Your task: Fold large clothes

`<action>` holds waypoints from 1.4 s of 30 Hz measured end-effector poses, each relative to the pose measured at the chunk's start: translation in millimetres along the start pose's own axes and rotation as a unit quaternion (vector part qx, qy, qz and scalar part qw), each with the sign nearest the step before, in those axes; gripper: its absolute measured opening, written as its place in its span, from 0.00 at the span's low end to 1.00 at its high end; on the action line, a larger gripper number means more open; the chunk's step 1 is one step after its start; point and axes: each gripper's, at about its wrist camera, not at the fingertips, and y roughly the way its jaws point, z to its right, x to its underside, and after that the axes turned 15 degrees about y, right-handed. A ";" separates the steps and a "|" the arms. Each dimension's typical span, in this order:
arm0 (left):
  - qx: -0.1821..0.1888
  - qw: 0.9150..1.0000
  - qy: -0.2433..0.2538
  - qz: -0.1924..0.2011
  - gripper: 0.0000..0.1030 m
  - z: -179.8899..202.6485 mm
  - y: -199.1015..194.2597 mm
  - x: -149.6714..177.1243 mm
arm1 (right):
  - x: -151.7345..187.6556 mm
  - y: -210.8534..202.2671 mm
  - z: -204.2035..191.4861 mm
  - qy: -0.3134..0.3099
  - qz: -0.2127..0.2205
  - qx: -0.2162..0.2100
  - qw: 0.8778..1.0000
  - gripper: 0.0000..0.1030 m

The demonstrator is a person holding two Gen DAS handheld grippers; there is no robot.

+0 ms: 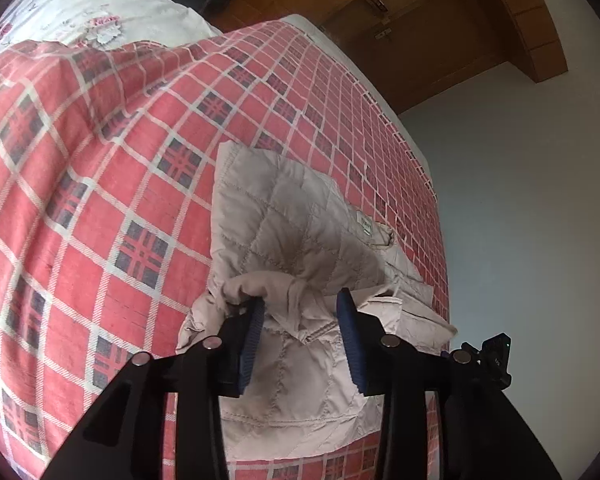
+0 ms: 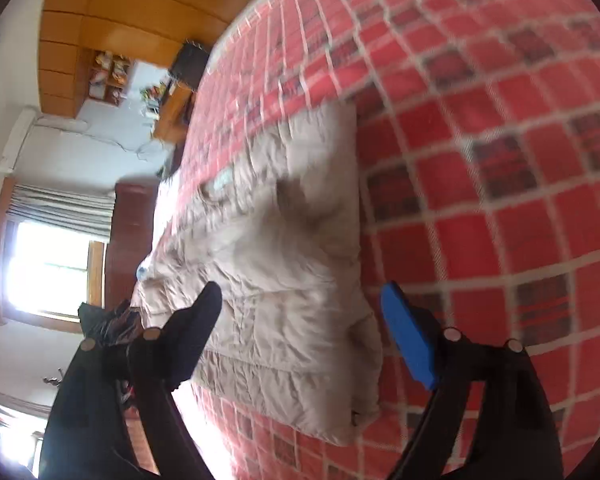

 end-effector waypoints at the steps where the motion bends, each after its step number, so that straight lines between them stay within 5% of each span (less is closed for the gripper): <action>1: -0.014 1.000 0.005 0.003 0.48 1.2 -4.0 0.8 | 0.4 -3.0 -1.9 -0.004 0.003 -0.002 1.000 0.80; 6: -0.057 0.998 0.033 0.019 0.54 1.4 -23.7 12.3 | 17.7 6.2 -22.2 -0.075 0.010 0.064 0.995 0.80; 12: -0.081 0.994 0.052 -0.047 0.57 -7.1 8.5 44.3 | 35.3 47.2 -32.2 -0.125 -0.012 0.108 0.986 0.80; 16: -0.063 0.995 0.048 -0.060 0.62 -11.6 23.9 57.5 | 37.5 67.8 -33.3 -0.130 -0.019 0.130 0.983 0.80; 18: -0.065 0.995 0.050 -0.063 0.62 -10.8 32.5 59.1 | 38.4 76.2 -33.6 -0.134 -0.019 0.143 0.980 0.64; 20: -0.078 0.993 0.055 -0.072 0.55 -7.8 41.4 60.2 | 39.1 81.4 -32.8 -0.134 -0.018 0.158 0.978 0.55; 22: -0.087 0.991 0.071 -0.075 0.27 0.4 45.2 60.2 | 45.3 79.2 -36.4 -0.150 -0.005 0.167 0.974 0.42; 25: -0.074 0.990 0.105 -0.057 0.09 16.5 38.3 62.0 | 55.0 65.3 -42.3 -0.167 0.001 0.152 0.974 0.14; 34: -0.082 0.979 0.175 0.062 0.06 76.6 -14.4 37.2 | 61.2 10.7 -73.3 -0.181 0.052 0.089 0.978 0.10; 38: -0.108 0.969 0.198 0.103 0.06 91.6 -17.1 10.5 | 44.3 -7.4 -93.2 -0.184 0.095 0.073 0.976 0.10; 42: -0.115 0.968 0.187 0.125 0.06 89.5 -6.3 -23.3 | 11.6 -7.7 -106.1 -0.165 0.120 0.059 0.977 0.10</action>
